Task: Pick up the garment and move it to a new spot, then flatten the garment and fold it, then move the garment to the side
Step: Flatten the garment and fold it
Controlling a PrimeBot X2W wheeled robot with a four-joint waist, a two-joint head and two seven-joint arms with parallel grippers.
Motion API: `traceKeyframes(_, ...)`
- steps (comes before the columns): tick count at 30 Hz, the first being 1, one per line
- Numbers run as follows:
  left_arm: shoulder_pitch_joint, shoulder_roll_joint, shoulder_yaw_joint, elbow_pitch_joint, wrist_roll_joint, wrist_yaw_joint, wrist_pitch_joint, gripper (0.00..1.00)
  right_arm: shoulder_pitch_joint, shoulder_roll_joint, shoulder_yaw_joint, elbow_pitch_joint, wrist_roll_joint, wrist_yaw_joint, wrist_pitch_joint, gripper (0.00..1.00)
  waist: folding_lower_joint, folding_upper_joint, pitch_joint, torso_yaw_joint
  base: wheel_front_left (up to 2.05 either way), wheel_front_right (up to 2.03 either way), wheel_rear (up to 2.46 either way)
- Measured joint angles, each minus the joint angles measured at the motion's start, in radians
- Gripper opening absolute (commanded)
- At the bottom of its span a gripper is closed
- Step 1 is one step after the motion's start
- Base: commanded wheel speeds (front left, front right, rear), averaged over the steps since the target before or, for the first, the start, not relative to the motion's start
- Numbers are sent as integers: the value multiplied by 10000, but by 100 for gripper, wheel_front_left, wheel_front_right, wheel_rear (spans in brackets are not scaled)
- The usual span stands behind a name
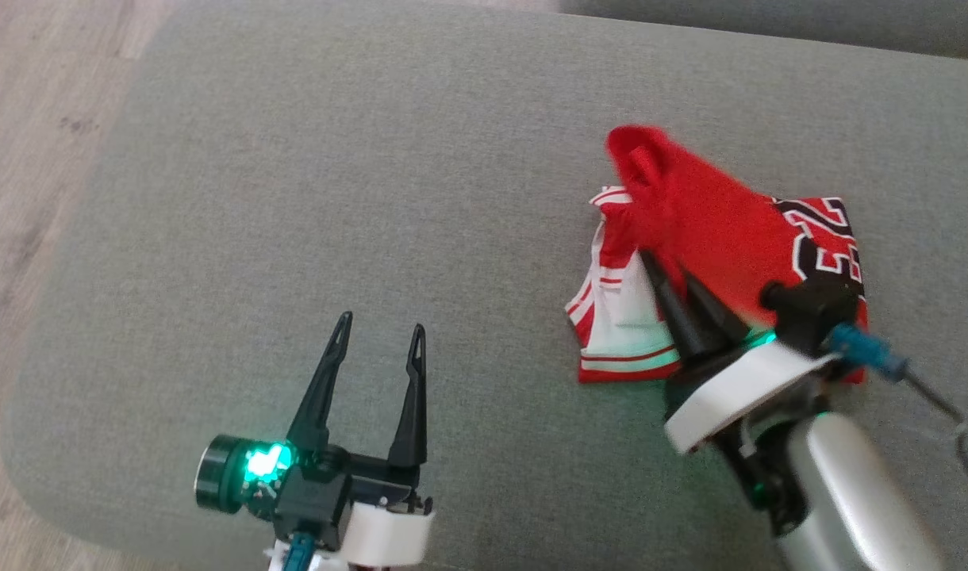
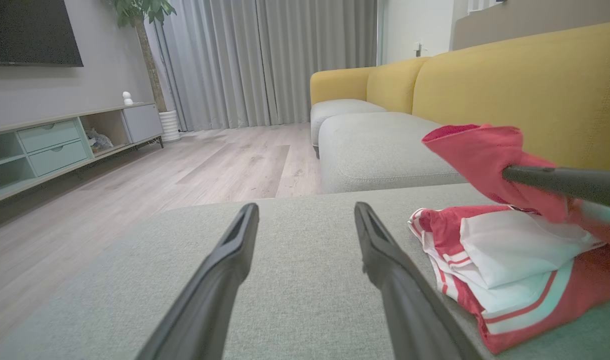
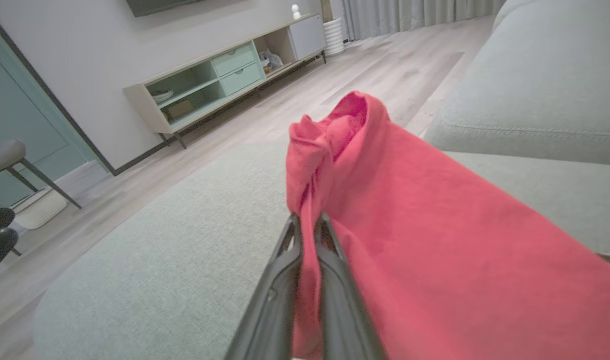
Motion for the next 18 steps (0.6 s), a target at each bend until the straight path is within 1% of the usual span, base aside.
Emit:
traceKeyframes(5, 127, -84, 92, 2, 0, -69, 0, 100, 336, 460, 343, 311, -157, 0, -1014, 100, 0, 0, -27, 171, 0, 0, 0)
traceKeyframes(9, 140, -138, 268, 0, 0, -82, 0, 100, 354, 466, 107, 96, -130, 0, -1946, 100, 0, 0, -136, 84, 0, 0, 0)
traceKeyframes(11, 199, -165, 376, -6, 0, -128, 0, 100, 372, 376, -165, -69, -71, 0, -2506, 100, 0, 0, -235, 1, 0, 0, 0)
traceKeyframes(14, 437, -178, 575, -10, 0, -167, 0, 100, 548, 15, -706, -128, 52, 0, -3200, 100, 0, 0, -421, -174, 0, 0, 0)
traceKeyframes(16, 603, -180, 773, -17, -23, -213, 0, 100, 865, -267, -1175, -104, 33, 0, -3442, 100, 0, 0, -586, -317, 0, 0, 0)
traceKeyframes(17, 779, -184, 1016, -38, -125, -313, 0, 100, 1222, -332, -1567, -58, 33, 0, -3549, 100, -1, 0, -768, -476, 0, 0, 0)
traceKeyframes(18, 883, -184, 1143, -38, -192, -339, 0, 100, 1383, -343, -1689, -35, 33, 0, -3557, 100, -1, 0, -865, -562, 0, 0, 0)
